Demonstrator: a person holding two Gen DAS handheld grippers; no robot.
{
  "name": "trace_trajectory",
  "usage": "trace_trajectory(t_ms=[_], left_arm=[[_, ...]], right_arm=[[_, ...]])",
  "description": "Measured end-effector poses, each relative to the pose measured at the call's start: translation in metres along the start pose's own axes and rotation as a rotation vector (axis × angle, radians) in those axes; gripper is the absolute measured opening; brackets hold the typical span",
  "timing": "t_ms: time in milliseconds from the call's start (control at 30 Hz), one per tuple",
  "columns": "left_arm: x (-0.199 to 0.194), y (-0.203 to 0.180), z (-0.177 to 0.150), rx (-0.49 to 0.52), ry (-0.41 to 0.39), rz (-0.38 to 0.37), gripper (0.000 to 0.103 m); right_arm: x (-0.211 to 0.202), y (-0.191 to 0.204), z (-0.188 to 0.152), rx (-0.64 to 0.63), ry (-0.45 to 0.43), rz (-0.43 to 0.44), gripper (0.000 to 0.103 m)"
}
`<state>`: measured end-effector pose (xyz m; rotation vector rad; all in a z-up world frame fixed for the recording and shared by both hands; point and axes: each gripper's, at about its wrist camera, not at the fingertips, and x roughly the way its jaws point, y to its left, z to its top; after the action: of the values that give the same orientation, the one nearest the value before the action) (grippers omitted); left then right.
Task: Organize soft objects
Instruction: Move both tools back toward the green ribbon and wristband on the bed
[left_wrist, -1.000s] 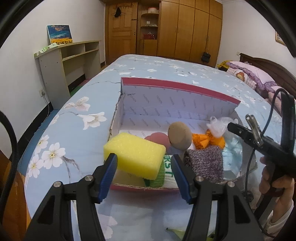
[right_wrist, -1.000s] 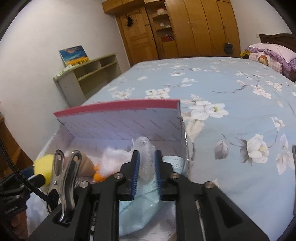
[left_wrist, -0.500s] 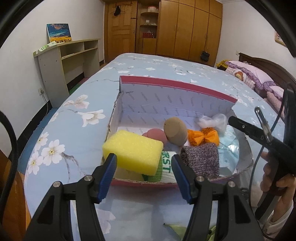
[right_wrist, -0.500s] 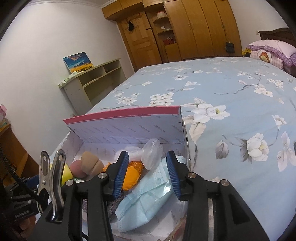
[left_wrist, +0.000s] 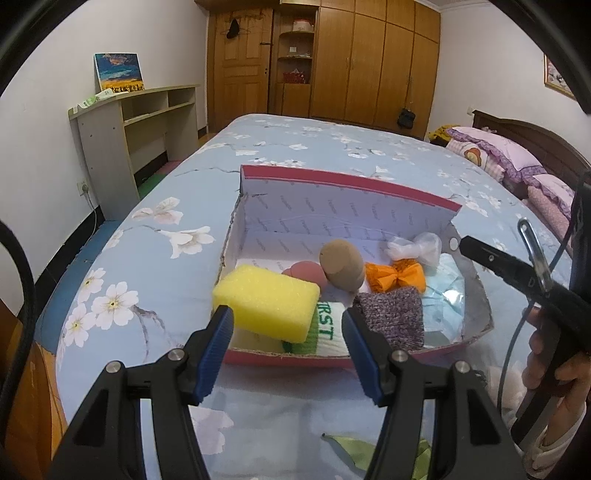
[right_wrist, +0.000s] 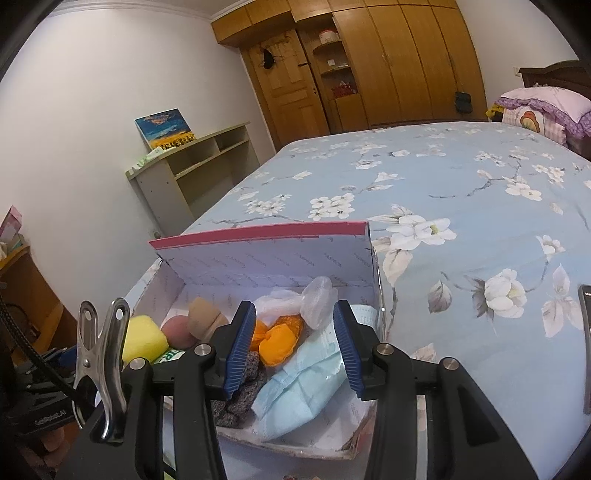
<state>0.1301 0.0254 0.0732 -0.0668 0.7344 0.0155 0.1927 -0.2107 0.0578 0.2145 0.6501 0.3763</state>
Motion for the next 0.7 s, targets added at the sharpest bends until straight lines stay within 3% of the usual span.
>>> trace_trajectory(t_ms=[700], left_arm=[[-0.030,-0.005,-0.027,0.034,0.014,-0.084,0.064]], right_arm=[[-0.049,0.019,-0.030,-0.013,0.028,-0.031,0.045]])
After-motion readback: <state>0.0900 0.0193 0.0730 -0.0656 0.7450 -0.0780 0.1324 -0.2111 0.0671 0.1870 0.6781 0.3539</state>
